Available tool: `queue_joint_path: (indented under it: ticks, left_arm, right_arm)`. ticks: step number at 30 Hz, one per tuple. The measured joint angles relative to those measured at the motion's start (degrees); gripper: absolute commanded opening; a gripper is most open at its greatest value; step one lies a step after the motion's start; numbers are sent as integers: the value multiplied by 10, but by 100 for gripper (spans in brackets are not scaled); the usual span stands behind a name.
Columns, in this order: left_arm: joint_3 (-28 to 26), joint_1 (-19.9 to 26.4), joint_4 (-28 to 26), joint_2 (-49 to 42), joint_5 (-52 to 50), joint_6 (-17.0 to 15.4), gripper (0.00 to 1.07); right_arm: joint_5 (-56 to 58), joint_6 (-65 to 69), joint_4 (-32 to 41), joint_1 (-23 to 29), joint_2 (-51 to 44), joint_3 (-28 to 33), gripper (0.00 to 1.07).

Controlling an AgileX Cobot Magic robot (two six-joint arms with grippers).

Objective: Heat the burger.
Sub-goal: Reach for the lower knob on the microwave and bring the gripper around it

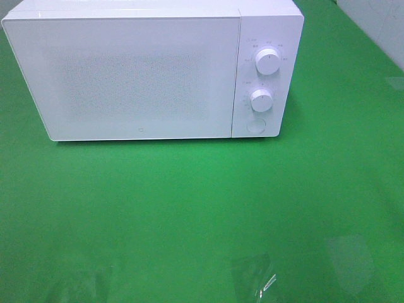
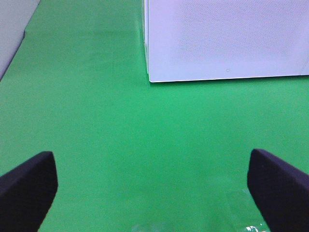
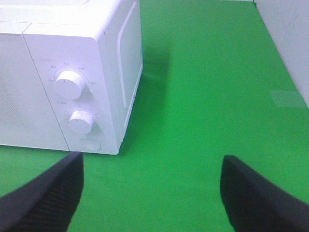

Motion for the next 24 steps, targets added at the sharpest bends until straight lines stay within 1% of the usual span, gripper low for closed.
queue_joint_path:
  ticks: [3, 5, 8, 9, 14, 15, 16, 17, 18, 19, 20, 21, 23, 24]
  left_arm:
    - [0, 0, 0, 0, 0, 0, 100]
    - [0, 0, 0, 0, 0, 0, 100]
    - [0, 0, 0, 0, 0, 0, 100]
    - [0, 0, 0, 0, 0, 0, 100]
    - [0, 0, 0, 0, 0, 0, 100]
    - [0, 0, 0, 0, 0, 0, 100]
    - [0, 0, 0, 0, 0, 0, 100]
    - [0, 0, 0, 0, 0, 0, 100]
    - [0, 0, 0, 0, 0, 0, 100]
    - [0, 0, 0, 0, 0, 0, 100]
    - [0, 0, 0, 0, 0, 0, 100]
    - [0, 0, 0, 0, 0, 0, 100]
    - [0, 0, 0, 0, 0, 0, 100]
    - [0, 0, 0, 0, 0, 0, 100]
  right_arm:
    - [-14, 1, 1, 0, 10, 0, 76]
    - [-68, 2, 1, 0, 66, 0, 76]
    - [-91, 2, 1, 0, 91, 0, 76]
    - [-117, 2, 1, 0, 116, 0, 76]
    - [-168, 1, 1, 0, 156, 1, 76]
    - [-207, -5, 1, 0, 176, 1, 76]
    - [-207, -5, 1, 0, 176, 1, 76]
    - [-244, -9, 1, 0, 195, 1, 76]
    - [-244, -9, 1, 0, 195, 1, 76]
    - [-278, -9, 5, 0, 217, 1, 76]
    - [-278, -9, 5, 0, 217, 1, 76]
    - [-305, -9, 19, 5, 240, 1, 76]
    - [-315, -13, 25, 11, 250, 1, 76]
    - [-340, -30, 41, 31, 275, 1, 76]
